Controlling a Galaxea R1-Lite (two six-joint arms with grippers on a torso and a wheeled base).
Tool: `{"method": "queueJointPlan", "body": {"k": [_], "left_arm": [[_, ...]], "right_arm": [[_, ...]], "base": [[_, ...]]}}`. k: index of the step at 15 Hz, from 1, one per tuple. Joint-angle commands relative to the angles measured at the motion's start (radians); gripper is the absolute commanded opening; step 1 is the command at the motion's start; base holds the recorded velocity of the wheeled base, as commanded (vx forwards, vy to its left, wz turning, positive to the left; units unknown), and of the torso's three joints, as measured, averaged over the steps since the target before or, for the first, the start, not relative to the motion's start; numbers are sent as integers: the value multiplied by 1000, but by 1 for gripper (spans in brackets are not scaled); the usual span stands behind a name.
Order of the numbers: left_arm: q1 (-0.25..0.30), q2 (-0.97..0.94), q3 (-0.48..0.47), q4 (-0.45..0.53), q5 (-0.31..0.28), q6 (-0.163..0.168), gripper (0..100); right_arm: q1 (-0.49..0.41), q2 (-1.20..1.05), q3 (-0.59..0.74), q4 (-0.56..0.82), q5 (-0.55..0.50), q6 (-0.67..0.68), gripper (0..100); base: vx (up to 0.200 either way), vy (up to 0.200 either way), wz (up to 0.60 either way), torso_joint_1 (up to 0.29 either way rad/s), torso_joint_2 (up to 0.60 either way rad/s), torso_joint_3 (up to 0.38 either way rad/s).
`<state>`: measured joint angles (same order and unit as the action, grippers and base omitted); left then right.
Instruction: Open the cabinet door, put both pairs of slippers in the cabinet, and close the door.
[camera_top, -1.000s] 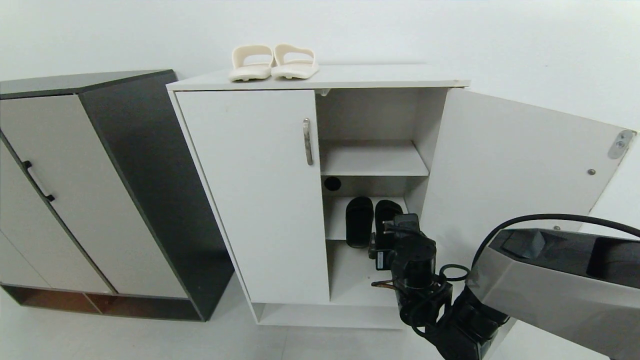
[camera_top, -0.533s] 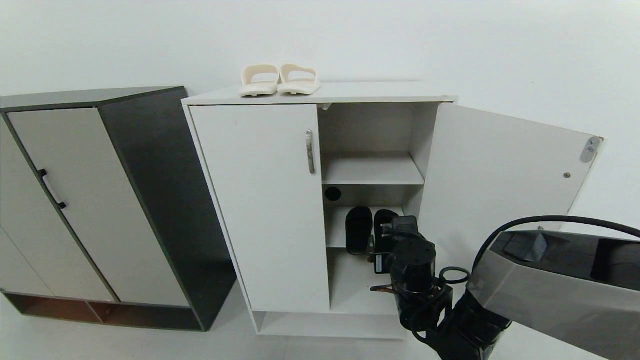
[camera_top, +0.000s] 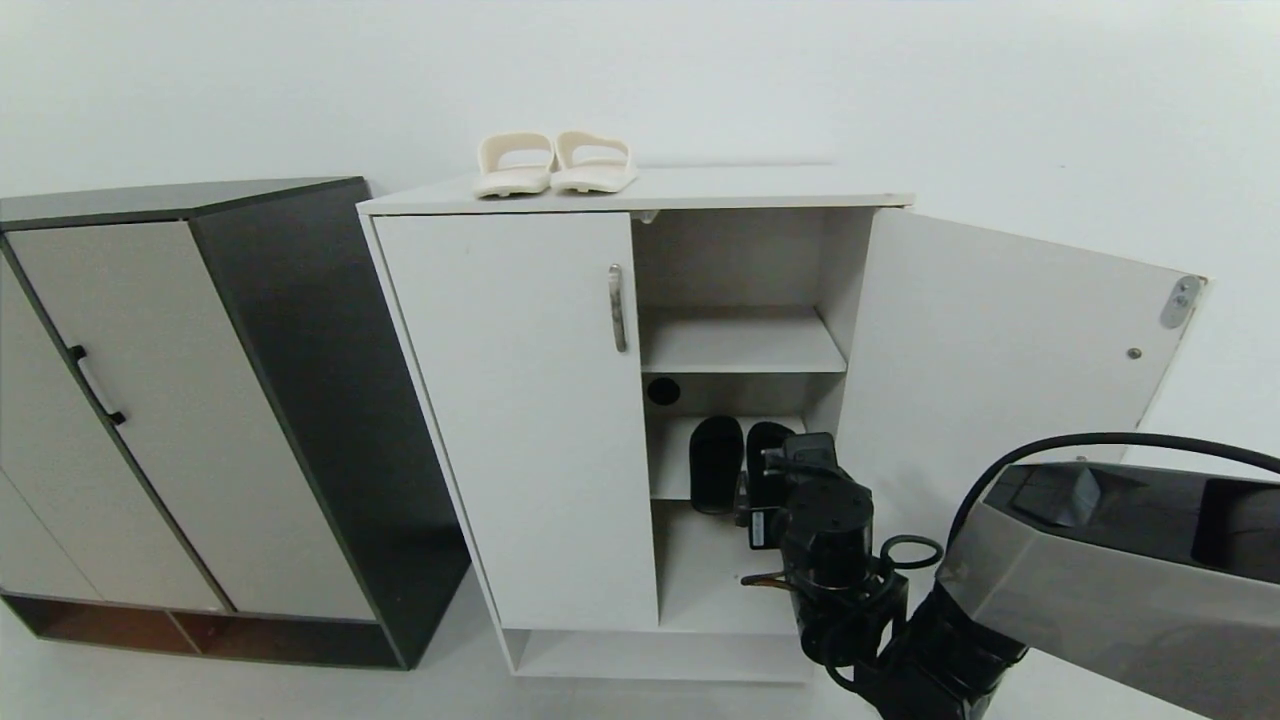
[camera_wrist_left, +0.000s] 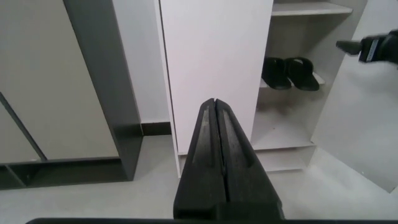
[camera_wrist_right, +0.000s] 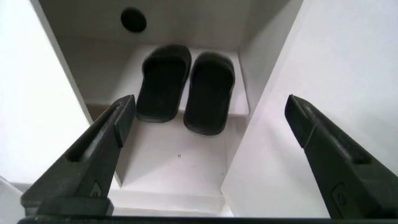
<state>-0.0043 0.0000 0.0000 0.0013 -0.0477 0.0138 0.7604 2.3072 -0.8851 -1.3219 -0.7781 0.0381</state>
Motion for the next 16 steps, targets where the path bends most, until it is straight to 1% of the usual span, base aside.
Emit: {"method": "queueJointPlan", "body": {"k": [1,16], "left_arm": [[0,2,0,0,-1,0,0],[0,2,0,0,-1,2,0]], "right_arm": [[0,0,2,1,0,0,100],[2,0,18,-3,2,2,100]], "base": [[0,200,0,12,-2,2],[0,200,0,3,2,2]]}}
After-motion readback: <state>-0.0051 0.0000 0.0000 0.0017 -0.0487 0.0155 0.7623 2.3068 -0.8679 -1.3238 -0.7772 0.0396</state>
